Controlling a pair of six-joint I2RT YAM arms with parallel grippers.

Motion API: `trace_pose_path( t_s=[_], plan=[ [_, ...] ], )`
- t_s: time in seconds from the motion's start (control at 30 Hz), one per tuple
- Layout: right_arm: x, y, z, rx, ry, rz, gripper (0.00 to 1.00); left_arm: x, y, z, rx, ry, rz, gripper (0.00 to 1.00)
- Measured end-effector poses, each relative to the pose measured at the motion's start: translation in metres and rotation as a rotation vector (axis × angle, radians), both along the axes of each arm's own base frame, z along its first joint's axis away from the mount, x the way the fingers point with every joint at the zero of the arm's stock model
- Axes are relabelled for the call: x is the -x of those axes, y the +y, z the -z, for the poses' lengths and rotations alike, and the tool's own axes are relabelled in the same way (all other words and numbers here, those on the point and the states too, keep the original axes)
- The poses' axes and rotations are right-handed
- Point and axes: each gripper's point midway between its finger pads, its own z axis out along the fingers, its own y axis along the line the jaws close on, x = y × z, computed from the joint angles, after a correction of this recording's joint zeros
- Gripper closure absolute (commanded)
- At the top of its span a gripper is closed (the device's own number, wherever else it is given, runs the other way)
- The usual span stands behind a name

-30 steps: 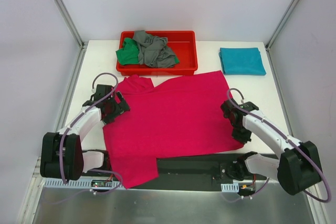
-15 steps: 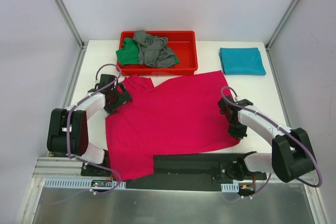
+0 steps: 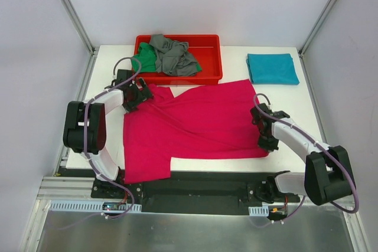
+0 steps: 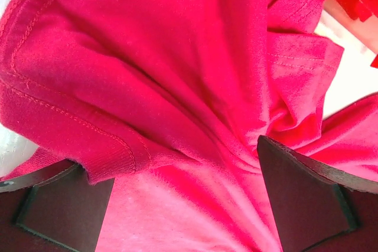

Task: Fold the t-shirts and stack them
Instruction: Flatten out the tshirt, then grap the side of the flattened tshirt closest away from the robot with both arms

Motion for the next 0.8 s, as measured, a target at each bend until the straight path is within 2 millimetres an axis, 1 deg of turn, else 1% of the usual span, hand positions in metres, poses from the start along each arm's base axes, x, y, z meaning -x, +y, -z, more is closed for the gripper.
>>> trace_pose_path(
  t_s=[0.07,0.13,0.2,0.23,0.3,0.37,0.43,0.5,0.57,0.63,0.7,0.8],
  plan=[
    [-0.003,0.001,0.0,-0.013,-0.014,-0.007,0.94,0.0,-0.002,-0.001,0.006,-0.009,0.015,0.01],
    [-0.004,0.003,0.0,-0.03,-0.027,-0.017,0.94,0.007,-0.004,-0.002,0.006,-0.021,0.023,0.01],
    [-0.006,0.005,-0.001,-0.046,-0.042,-0.03,0.94,0.028,-0.004,-0.003,-0.003,-0.007,0.029,0.01],
    [-0.007,0.007,0.0,-0.056,-0.047,-0.037,0.94,0.042,-0.004,-0.005,-0.011,0.001,0.029,0.01],
    [-0.009,0.01,0.0,-0.073,-0.053,-0.052,0.94,0.071,-0.002,-0.014,-0.015,-0.001,0.027,0.01],
    [-0.011,0.013,0.001,-0.091,-0.056,-0.066,0.94,0.093,-0.001,-0.025,-0.011,-0.031,0.022,0.01],
    [-0.013,0.015,0.003,-0.103,-0.062,-0.078,0.94,0.115,0.001,-0.03,0.002,-0.06,0.01,0.01],
    [-0.012,0.017,0.005,-0.113,-0.058,-0.088,0.94,0.137,-0.001,-0.024,0.022,-0.045,0.009,0.01],
    [-0.011,0.018,0.007,-0.119,-0.054,-0.094,0.94,0.158,-0.005,-0.013,0.037,-0.003,0.019,0.01],
    [-0.01,0.018,0.009,-0.124,-0.05,-0.1,0.94,0.174,-0.012,-0.003,0.054,0.04,0.039,0.01],
    [-0.009,0.019,0.01,-0.13,-0.047,-0.103,0.94,0.184,-0.016,0.002,0.054,0.069,0.059,0.01],
    [-0.011,0.02,0.01,-0.135,-0.052,-0.107,0.94,0.184,-0.018,0.005,0.039,0.09,0.067,0.01]
  ],
)
